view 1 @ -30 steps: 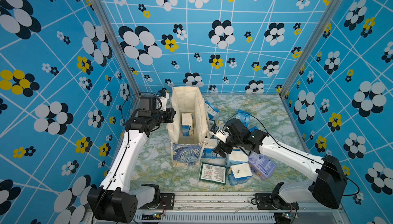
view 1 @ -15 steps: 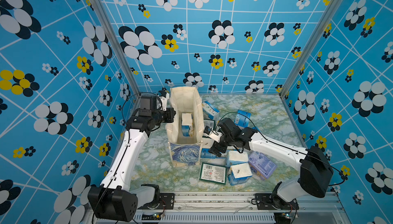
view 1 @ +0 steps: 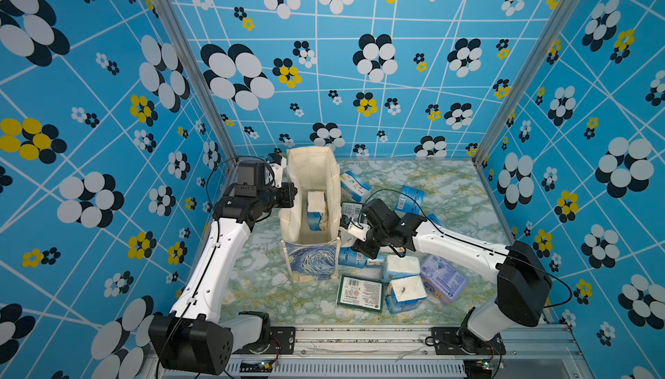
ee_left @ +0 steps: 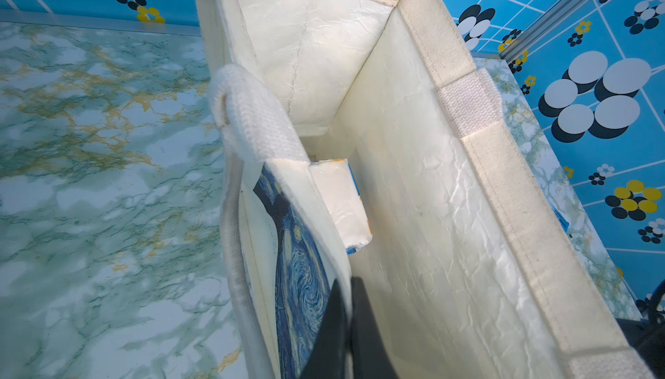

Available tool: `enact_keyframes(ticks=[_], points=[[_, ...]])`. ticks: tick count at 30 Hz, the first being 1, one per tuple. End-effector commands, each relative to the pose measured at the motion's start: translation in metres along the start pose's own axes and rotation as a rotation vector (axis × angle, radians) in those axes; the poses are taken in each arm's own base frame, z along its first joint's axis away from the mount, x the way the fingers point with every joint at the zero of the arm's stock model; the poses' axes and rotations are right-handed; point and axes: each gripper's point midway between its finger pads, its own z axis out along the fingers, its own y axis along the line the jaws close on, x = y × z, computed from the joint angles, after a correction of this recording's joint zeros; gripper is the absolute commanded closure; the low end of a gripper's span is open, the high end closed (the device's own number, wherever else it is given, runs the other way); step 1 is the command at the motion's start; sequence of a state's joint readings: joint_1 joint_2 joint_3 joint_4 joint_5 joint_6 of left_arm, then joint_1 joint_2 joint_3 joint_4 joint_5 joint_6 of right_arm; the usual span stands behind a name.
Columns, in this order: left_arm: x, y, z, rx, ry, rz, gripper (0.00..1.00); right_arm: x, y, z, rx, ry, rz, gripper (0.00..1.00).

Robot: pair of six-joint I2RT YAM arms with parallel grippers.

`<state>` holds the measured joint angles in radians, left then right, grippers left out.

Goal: Put tissues into the canvas bag
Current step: Pick up the pack of facial tissues from the center of the board, then place the pack of facial tissues in the canvas bag.

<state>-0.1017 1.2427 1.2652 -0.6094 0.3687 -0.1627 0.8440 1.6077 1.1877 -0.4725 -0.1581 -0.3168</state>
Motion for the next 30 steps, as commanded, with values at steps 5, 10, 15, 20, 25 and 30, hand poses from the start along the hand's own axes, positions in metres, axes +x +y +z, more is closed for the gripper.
enact_keyframes(ticks=[5, 10, 15, 20, 25, 30], points=[[-0.005, 0.001, -0.008, -0.032, -0.008, 0.013, 0.99, -0.04, -0.035, -0.071, 0.247, -0.179, 0.067, 0.75], [-0.01, 0.001, -0.01, -0.043, -0.027, 0.01, 0.99, -0.059, -0.068, -0.133, 0.464, -0.335, 0.186, 0.76], [-0.013, 0.002, -0.011, -0.049, -0.035, 0.007, 0.99, -0.065, -0.1, -0.196, 0.697, -0.439, 0.322, 0.76], [-0.017, 0.002, -0.013, -0.059, -0.045, 0.016, 0.99, -0.099, -0.096, -0.24, 0.678, -0.638, 0.321, 0.75], [-0.025, -0.003, -0.01, -0.048, -0.052, 0.027, 0.99, -0.154, -0.071, -0.257, 0.468, -0.794, 0.268, 0.73], [-0.03, -0.012, -0.006, -0.029, -0.068, 0.042, 0.99, -0.197, -0.05, -0.256, 0.272, -0.896, 0.237, 0.73]])
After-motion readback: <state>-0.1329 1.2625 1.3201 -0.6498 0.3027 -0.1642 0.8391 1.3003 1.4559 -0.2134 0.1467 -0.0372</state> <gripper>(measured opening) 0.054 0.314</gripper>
